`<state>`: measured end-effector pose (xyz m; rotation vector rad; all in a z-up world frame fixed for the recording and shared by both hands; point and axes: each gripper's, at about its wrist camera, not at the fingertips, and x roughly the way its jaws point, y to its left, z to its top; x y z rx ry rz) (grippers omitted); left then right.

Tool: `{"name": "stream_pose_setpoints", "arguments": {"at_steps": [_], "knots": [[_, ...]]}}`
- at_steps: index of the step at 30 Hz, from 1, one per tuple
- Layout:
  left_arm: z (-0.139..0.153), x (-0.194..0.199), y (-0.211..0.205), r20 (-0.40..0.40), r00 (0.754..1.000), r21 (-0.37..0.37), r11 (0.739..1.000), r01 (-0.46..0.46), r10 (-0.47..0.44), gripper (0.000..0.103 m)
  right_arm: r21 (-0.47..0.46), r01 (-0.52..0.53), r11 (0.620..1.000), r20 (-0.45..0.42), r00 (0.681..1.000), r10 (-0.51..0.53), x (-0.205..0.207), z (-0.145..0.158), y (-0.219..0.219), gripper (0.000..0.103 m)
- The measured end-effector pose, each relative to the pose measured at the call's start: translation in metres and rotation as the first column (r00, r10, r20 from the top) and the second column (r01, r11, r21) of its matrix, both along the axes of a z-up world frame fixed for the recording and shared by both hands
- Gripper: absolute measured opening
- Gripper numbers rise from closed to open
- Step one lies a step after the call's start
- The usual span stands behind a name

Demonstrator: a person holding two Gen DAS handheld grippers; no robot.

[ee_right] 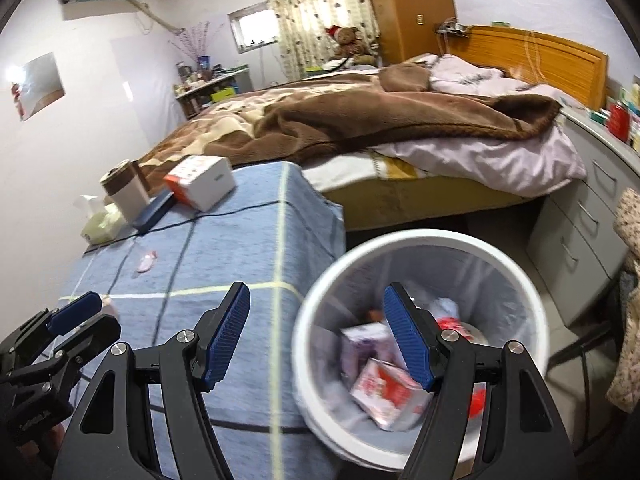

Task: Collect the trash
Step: 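Move both tools back over the bed toward the paper bag and cup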

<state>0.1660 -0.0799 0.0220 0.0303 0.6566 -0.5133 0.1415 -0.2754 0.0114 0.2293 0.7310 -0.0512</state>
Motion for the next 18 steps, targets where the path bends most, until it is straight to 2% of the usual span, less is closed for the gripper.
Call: {"name": "stream_pose_setpoints", "arguments": {"at_steps": [7,18], "knots": [[-0.007,0.014,0.055,-0.013,0.994,-0.003,0.994,-0.11,0.11,0.06,-0.004,-0.089,0.996,0.015,0.996,0.089,0.024,-0.003,0.038,0.071],[-0.014,0.027,0.117,-0.008,0.977,0.05,0.976,-0.211,0.211,0.064,-0.014,-0.212,0.977,0.019,0.977,0.212,0.049,-0.006,0.088,0.071]]}}
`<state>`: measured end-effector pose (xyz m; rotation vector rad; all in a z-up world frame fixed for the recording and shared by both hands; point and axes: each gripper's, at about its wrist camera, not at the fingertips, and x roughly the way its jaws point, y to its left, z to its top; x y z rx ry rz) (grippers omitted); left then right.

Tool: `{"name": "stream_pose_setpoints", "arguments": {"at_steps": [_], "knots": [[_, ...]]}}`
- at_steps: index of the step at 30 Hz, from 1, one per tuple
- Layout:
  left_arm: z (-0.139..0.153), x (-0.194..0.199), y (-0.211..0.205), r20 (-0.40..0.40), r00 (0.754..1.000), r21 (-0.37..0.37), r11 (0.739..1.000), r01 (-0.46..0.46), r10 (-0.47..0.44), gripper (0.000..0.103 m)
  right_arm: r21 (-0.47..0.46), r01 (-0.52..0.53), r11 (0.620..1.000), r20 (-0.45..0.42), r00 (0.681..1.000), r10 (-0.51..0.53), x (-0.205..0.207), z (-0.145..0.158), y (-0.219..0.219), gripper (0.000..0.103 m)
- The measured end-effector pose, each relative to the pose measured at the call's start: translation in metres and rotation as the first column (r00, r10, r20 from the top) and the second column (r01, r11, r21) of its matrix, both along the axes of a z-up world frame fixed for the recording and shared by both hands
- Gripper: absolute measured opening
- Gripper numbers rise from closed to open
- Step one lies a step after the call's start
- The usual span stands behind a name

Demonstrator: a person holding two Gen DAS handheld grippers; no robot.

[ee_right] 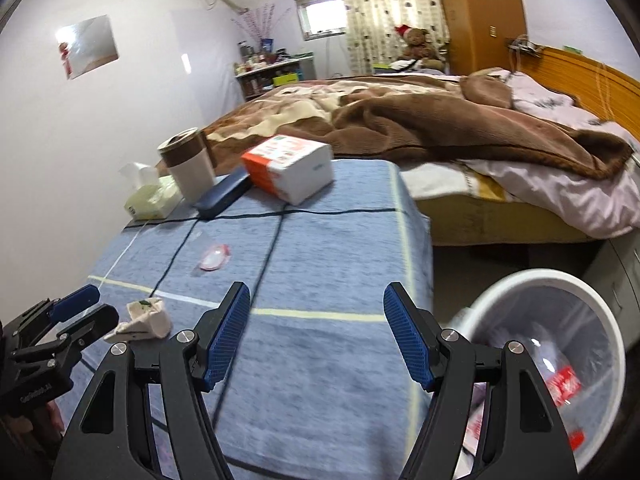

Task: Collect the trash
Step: 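Move both tools back over the bed toward the paper bag and cup, then grasp the clear plastic cup with the right tool while the left tool grasps the white paper bag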

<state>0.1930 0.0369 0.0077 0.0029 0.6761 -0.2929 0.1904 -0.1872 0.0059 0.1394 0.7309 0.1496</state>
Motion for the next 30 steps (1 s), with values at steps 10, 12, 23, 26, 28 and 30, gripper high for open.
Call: {"name": "stream_pose_setpoints", "arguments": {"at_steps": [10,12,23,26,28,30], "knots": [[-0.021,0.012,0.033,-0.055,0.998,0.026,1.0,0.014,-0.013,0.071,0.022,-0.1,0.995,-0.018,0.995,0.101,0.03,-0.009,0.044,0.071],[-0.027,0.014,0.036,-0.069,0.998,0.042,0.999,0.017,-0.014,0.071,0.012,-0.116,0.993,-0.031,0.993,0.117,0.036,-0.013,0.053,0.071],[-0.053,0.035,0.04,-0.139,0.987,0.121,0.988,0.091,-0.074,0.075,0.027,-0.217,0.976,-0.072,0.973,0.219,0.069,-0.027,0.086,0.071],[-0.061,0.044,0.042,-0.176,0.979,0.09,0.989,0.115,-0.098,0.075,0.006,-0.244,0.97,-0.083,0.966,0.244,0.078,-0.031,0.097,0.071],[-0.065,0.05,0.043,-0.192,0.976,0.077,0.989,0.124,-0.107,0.077,-0.011,-0.261,0.965,-0.092,0.961,0.259,0.082,-0.033,0.102,0.071],[-0.068,0.057,0.044,-0.195,0.975,0.084,0.989,0.121,-0.103,0.077,-0.027,-0.266,0.964,-0.094,0.96,0.262,0.085,-0.035,0.107,0.071]]}}
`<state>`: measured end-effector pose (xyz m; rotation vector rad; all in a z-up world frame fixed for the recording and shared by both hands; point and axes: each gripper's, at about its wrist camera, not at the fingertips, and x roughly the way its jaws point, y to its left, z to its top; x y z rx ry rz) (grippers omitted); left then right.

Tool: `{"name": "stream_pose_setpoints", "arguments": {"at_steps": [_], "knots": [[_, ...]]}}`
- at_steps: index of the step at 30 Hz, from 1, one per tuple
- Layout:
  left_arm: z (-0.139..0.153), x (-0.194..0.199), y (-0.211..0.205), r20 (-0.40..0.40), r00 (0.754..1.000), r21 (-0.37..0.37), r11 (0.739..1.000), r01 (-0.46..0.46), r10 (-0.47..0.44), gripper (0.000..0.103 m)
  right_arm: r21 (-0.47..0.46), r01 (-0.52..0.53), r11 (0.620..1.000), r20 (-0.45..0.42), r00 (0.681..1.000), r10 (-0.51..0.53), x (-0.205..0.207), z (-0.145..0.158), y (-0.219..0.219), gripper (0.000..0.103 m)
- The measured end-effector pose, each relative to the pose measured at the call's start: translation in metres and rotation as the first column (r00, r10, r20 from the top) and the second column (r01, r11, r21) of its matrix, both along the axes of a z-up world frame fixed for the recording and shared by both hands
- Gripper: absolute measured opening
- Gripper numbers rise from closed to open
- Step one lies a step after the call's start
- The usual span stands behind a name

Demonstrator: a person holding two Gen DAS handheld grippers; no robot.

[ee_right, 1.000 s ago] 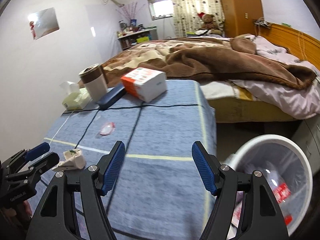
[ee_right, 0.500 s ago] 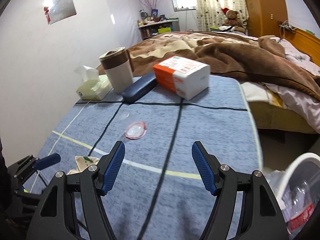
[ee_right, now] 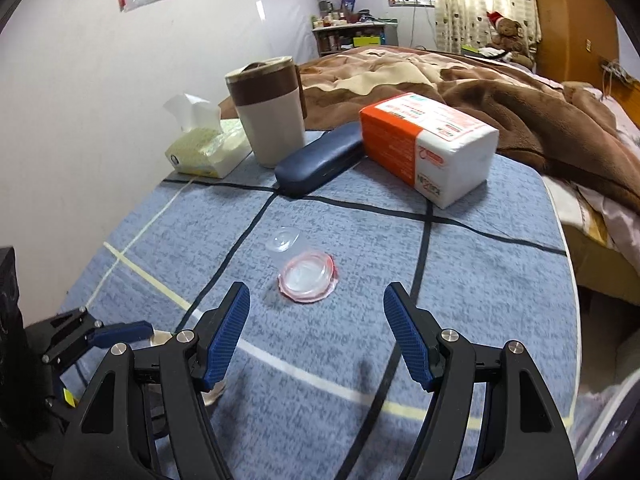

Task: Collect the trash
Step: 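Grasp the clear plastic cup with the right tool while the left tool grasps the white paper bag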

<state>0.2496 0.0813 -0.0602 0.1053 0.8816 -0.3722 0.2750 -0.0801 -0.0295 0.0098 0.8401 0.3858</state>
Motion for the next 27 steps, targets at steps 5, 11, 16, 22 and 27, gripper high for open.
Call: {"name": "stream_pose_setpoints", "arguments": {"at_steps": [5,11,16,22,27], "knots": [[-0.004,0.015,0.009,-0.029,0.999,-0.036,0.999,-0.022,0.021,0.078,0.013,-0.018,1.0,-0.009,1.0,0.018,0.006,-0.005,0.006,0.071],[-0.006,0.029,0.019,-0.045,0.997,-0.104,0.992,-0.071,0.067,0.078,-0.005,-0.001,1.0,-0.024,1.0,0.0,0.021,-0.011,0.013,0.071],[-0.01,0.033,0.023,-0.062,0.996,-0.142,0.987,-0.077,0.069,0.075,-0.01,0.007,1.0,-0.046,0.999,-0.007,0.032,-0.017,0.018,0.071],[-0.01,0.032,0.021,-0.063,0.997,-0.169,0.984,-0.051,0.041,0.058,0.004,0.0,1.0,-0.063,0.998,0.0,0.037,-0.026,0.023,0.071],[-0.009,0.031,0.019,-0.056,0.998,-0.184,0.982,-0.042,0.032,0.048,-0.009,-0.012,1.0,-0.046,0.999,0.012,0.034,-0.025,0.026,0.049]]}}
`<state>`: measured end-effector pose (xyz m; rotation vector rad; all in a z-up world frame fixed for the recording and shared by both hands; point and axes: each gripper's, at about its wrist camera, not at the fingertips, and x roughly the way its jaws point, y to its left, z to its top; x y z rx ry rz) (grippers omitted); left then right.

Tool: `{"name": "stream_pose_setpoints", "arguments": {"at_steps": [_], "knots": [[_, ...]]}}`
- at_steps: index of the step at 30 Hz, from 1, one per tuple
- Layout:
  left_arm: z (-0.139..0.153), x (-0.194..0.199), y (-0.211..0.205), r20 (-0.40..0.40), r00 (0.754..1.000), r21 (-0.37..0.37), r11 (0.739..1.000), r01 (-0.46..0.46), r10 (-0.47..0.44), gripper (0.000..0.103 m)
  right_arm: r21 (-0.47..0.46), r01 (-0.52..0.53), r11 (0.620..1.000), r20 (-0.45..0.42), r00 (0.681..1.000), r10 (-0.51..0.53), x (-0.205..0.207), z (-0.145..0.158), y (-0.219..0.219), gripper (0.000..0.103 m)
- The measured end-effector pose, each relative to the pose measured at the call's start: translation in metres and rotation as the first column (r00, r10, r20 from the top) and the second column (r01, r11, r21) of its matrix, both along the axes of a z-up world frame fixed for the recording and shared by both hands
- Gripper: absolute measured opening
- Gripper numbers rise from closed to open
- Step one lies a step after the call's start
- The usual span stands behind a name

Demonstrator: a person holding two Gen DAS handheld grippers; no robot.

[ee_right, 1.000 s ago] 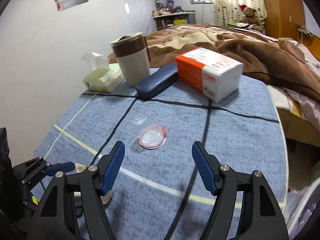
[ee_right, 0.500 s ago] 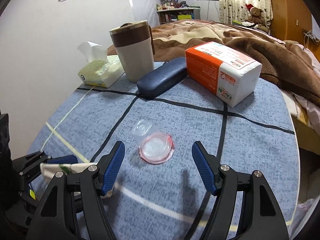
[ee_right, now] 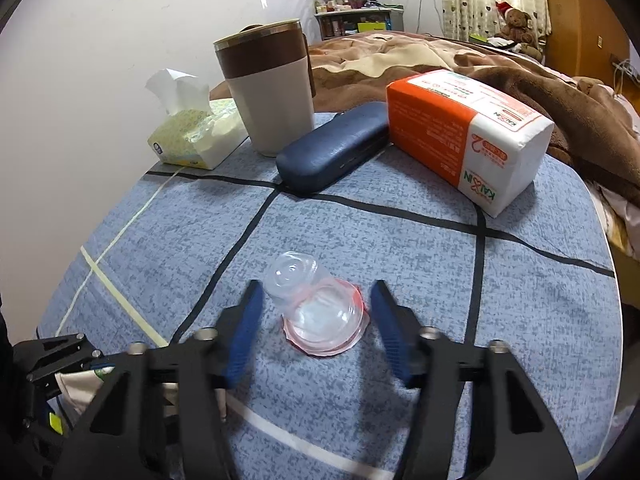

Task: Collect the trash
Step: 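Grasp the clear plastic cup with the right tool while the left tool grasps the white paper bag, then carry the cup and paper bag over the white bin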

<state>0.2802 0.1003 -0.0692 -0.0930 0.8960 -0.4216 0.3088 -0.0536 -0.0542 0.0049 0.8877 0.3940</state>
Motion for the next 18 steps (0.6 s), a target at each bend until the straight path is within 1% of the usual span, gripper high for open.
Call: {"name": "stream_pose_setpoints", "arguments": {"at_steps": [1,2,3,4,5,6,8,9,11,14,18], "knots": [[0.0,-0.001,0.0,0.002,1.0,0.001,1.0,-0.003,0.003,0.047,0.001,-0.003,1.0,-0.002,1.0,0.003,0.0,0.0,0.0,0.048],[0.001,-0.001,0.0,0.002,1.0,0.002,1.0,-0.005,0.005,0.044,0.004,-0.004,1.0,-0.003,1.0,0.004,0.0,0.0,-0.001,0.047],[0.002,-0.002,0.0,0.006,1.0,0.004,1.0,-0.006,0.006,0.035,0.008,-0.003,1.0,-0.003,1.0,0.003,0.0,0.0,-0.001,0.047],[0.003,-0.003,-0.001,0.011,1.0,-0.003,1.0,0.001,-0.001,0.03,0.013,-0.003,1.0,-0.001,1.0,0.003,-0.001,0.001,-0.002,0.047],[0.004,-0.004,-0.002,0.012,1.0,-0.004,1.0,0.006,-0.006,0.029,0.015,0.0,1.0,0.001,1.0,0.0,0.0,0.001,-0.002,0.039],[0.005,-0.005,-0.005,0.016,1.0,0.015,1.0,0.005,-0.005,0.029,0.016,0.002,1.0,0.005,1.0,-0.002,-0.001,0.002,-0.002,0.034],[0.005,-0.007,-0.009,0.032,0.999,0.05,0.999,0.005,-0.007,0.026,0.013,0.01,1.0,0.014,1.0,-0.011,-0.002,0.003,-0.004,0.033],[0.006,-0.008,-0.011,0.037,0.999,0.055,0.998,0.006,-0.008,0.023,0.015,0.009,1.0,0.019,1.0,-0.01,-0.004,0.005,-0.004,0.033],[0.008,-0.009,-0.011,0.041,0.999,0.056,0.998,-0.005,0.003,0.022,0.022,0.005,1.0,0.025,1.0,-0.006,-0.007,0.007,-0.006,0.033],[0.011,-0.013,-0.01,0.054,0.998,0.069,0.997,-0.028,0.024,0.021,0.017,0.006,1.0,0.034,0.999,-0.007,-0.011,0.009,-0.007,0.033],[0.014,-0.017,-0.009,0.071,0.996,0.077,0.996,-0.055,0.049,0.02,0.033,0.013,0.999,0.046,0.999,-0.014,-0.017,0.014,-0.013,0.033]]}}
